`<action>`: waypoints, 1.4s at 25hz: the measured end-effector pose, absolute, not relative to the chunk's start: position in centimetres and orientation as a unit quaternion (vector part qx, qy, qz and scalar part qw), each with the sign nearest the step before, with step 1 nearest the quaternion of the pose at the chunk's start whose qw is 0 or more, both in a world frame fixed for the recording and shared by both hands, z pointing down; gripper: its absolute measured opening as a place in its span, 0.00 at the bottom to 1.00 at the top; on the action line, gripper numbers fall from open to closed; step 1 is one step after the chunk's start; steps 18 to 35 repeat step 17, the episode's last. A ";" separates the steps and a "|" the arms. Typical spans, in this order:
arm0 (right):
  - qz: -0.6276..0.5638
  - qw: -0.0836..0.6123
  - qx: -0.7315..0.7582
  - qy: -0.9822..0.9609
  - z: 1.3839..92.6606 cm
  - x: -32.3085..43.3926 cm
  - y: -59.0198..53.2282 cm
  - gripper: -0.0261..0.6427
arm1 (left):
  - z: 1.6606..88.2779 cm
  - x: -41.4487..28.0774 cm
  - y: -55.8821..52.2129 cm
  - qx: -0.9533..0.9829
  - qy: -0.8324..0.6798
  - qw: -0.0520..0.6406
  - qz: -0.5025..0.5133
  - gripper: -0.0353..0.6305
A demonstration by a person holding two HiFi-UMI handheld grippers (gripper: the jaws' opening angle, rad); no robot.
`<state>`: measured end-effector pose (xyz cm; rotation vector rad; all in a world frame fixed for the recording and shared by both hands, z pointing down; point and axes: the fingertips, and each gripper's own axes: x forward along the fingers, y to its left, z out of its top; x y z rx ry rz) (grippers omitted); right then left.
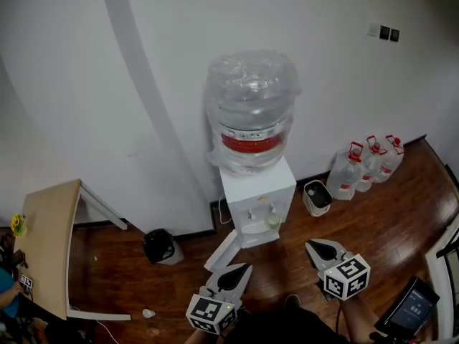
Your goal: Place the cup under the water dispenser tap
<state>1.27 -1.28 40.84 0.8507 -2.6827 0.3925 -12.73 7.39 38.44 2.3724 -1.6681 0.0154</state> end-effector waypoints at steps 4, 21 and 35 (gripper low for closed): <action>0.140 0.146 0.290 -0.936 41.4 1.7 -2.1 0.04 | 38.4 -11.5 6.3 0.821 -0.561 0.107 0.015 0.25; 0.133 0.131 0.295 -0.937 40.2 3.1 -3.5 0.04 | 37.9 -10.4 5.4 0.829 -0.550 0.099 0.022 0.24; 0.133 0.131 0.295 -0.937 40.2 3.1 -3.5 0.04 | 37.9 -10.4 5.4 0.829 -0.550 0.099 0.022 0.24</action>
